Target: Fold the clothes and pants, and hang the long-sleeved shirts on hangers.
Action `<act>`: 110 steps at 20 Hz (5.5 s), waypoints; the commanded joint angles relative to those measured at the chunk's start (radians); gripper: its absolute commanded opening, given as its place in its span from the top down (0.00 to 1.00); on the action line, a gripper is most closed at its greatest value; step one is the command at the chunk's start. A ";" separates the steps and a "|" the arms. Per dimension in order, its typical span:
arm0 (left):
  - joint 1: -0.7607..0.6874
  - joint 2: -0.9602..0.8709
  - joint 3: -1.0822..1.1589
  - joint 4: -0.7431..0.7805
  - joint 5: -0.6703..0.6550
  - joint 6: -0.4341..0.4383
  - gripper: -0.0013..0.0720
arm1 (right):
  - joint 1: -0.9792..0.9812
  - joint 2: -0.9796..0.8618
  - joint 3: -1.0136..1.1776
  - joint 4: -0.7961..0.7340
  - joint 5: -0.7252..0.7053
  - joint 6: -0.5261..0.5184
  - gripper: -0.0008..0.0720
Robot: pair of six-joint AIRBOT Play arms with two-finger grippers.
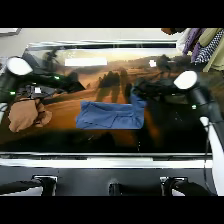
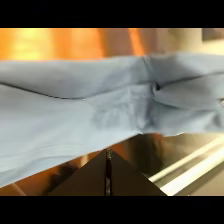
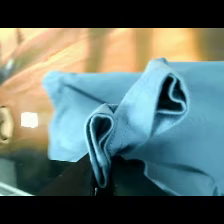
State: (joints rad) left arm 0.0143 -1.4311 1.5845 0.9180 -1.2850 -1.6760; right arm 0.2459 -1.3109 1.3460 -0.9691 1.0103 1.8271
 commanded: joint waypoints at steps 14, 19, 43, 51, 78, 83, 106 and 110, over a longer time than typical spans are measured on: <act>0.140 0.092 0.000 0.030 -0.060 0.000 0.96 | 0.300 -0.198 0.001 0.211 -0.284 0.018 0.95; 0.140 0.092 -0.003 0.030 -0.060 0.000 0.96 | 0.302 -0.249 0.001 0.229 -0.286 0.017 0.94; 0.140 0.092 -0.003 0.030 -0.058 0.029 0.96 | -0.350 -0.212 -0.076 0.167 0.168 -0.298 0.33; 0.140 0.090 -0.003 0.037 -0.058 0.031 0.96 | -0.234 -0.430 -0.089 0.206 0.156 -0.378 0.34; 0.140 0.088 -0.003 0.036 -0.061 0.031 0.96 | -0.529 -0.416 0.517 0.152 0.082 -0.008 0.95; 0.140 0.088 -0.003 0.037 -0.060 0.031 0.96 | -0.711 -0.377 0.581 -0.044 0.058 0.185 0.95; 0.140 0.087 -0.005 0.037 -0.061 0.053 0.96 | -0.793 -0.161 -0.169 -0.978 0.548 0.264 0.94; 0.140 0.087 -0.005 0.036 -0.061 0.053 0.96 | -0.793 -0.127 -0.271 -1.003 0.546 0.294 0.94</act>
State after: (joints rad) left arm 0.1535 -1.3434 1.5803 0.9543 -1.3460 -1.6226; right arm -0.5468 -1.4639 1.1557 -1.9419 1.5562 2.0933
